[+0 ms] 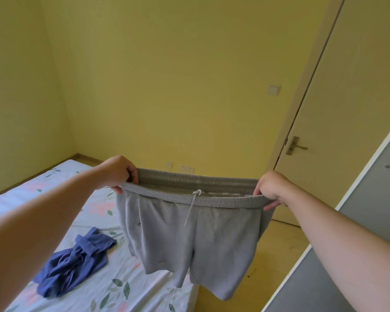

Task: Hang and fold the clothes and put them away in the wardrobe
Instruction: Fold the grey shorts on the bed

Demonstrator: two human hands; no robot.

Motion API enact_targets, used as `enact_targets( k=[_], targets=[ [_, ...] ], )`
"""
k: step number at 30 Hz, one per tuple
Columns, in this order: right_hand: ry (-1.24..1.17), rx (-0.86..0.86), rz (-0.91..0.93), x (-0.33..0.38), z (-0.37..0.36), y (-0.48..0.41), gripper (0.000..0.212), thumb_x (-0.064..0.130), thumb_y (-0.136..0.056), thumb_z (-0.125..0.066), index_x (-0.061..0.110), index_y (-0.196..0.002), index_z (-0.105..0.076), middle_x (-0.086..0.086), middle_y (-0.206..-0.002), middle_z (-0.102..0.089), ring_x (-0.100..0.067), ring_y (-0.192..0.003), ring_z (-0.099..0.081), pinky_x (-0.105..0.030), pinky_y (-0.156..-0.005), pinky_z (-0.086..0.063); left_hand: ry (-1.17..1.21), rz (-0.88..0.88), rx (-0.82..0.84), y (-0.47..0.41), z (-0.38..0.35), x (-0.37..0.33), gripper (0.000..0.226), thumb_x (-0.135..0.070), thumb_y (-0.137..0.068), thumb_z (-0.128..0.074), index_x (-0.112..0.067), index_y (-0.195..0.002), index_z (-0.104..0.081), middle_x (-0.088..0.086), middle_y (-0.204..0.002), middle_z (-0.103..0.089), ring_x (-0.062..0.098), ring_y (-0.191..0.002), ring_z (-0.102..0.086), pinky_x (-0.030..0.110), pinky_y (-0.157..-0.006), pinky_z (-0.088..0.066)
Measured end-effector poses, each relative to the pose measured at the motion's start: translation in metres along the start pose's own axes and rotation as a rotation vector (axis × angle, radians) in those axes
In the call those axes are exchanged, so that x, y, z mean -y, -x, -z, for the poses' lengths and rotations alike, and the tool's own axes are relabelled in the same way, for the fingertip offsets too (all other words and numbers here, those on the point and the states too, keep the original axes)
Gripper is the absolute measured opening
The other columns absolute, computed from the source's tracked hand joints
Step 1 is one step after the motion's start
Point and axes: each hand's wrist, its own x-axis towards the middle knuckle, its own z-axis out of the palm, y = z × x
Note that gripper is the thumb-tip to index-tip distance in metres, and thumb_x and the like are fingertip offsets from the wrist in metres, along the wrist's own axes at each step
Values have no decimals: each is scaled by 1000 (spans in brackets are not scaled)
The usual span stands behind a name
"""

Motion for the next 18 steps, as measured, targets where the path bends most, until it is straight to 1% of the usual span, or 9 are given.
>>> enact_targets(
  k=[2, 3, 6, 8, 10, 12, 14, 16, 18],
  targets=[
    [-31, -19, 38, -1, -4, 2, 52, -10, -95, -40, 12, -75, -82, -12, -121, -54, -42, -95, -59, -44, -65, -64, 31, 28, -5, -1, -3, 2, 56, 15, -84, -37, -17, -66, -79, 13, -93, -67, 27, -64, -70, 26, -49, -55],
    [-5, 19, 63, -1, -6, 4, 59, -11, -94, -34, 15, -70, -81, -11, -116, -57, -41, -92, -61, -44, -63, -64, 28, 38, -10, 0, -3, 3, 54, 17, -83, -41, -17, -63, -78, 11, -91, -68, 24, -63, -69, 23, -47, -53],
    [68, 113, 130, -4, -6, 8, 64, -13, -88, -26, 18, -74, -81, -9, -109, -62, -37, -93, -67, -44, -68, -64, -6, 53, -5, 3, -1, 7, 48, 18, -80, -58, -20, -56, -75, 6, -84, -70, 18, -63, -61, 17, -44, -46],
    [41, 136, 148, -6, -5, 9, 62, -12, -85, -27, 16, -73, -81, -9, -110, -61, -37, -94, -67, -44, -69, -64, -21, 64, 9, 5, 0, 11, 45, 15, -82, -60, -20, -58, -76, 5, -84, -72, 18, -67, -63, 18, -48, -48],
    [-17, 179, 161, -9, -6, 7, 45, -4, -84, -40, 14, -67, -78, -10, -105, -61, -35, -89, -65, -44, -68, -64, 31, 58, 19, 8, 0, 15, 40, 8, -87, -57, -16, -65, -79, 6, -83, -73, 21, -68, -71, 19, -51, -51],
    [-134, 253, 180, -12, -6, 8, 18, 21, -84, -67, 15, -69, -73, -9, -98, -61, -28, -84, -60, -39, -64, -58, 103, 24, 37, 12, 1, 19, 25, -3, -88, -62, -11, -73, -78, 7, -78, -74, 18, -66, -75, 18, -53, -51],
    [-114, 295, 239, -17, -2, 8, 34, 47, -79, -83, 16, -77, -70, -3, -88, -64, -20, -80, -58, -32, -60, -48, 97, -61, 87, 18, 5, 23, 5, -17, -82, -78, -14, -78, -77, 2, -76, -74, 13, -67, -73, 19, -59, -50],
    [-59, 342, 302, -19, 1, 10, 36, 43, -72, -90, 20, -70, -62, -1, -77, -57, -17, -73, -50, -28, -57, -40, 2, -138, 115, 24, 7, 27, 17, -32, -73, -89, -23, -79, -75, -4, -76, -72, 10, -66, -62, 21, -61, -43],
    [-65, 481, 324, -22, 5, 12, 36, 27, -71, -92, 21, -64, -58, -1, -70, -53, -15, -67, -46, -26, -55, -35, -50, -168, 134, 30, 10, 29, 22, -31, -67, -93, -27, -76, -74, -7, -74, -68, 5, -62, -53, 18, -58, -39]
  ],
)
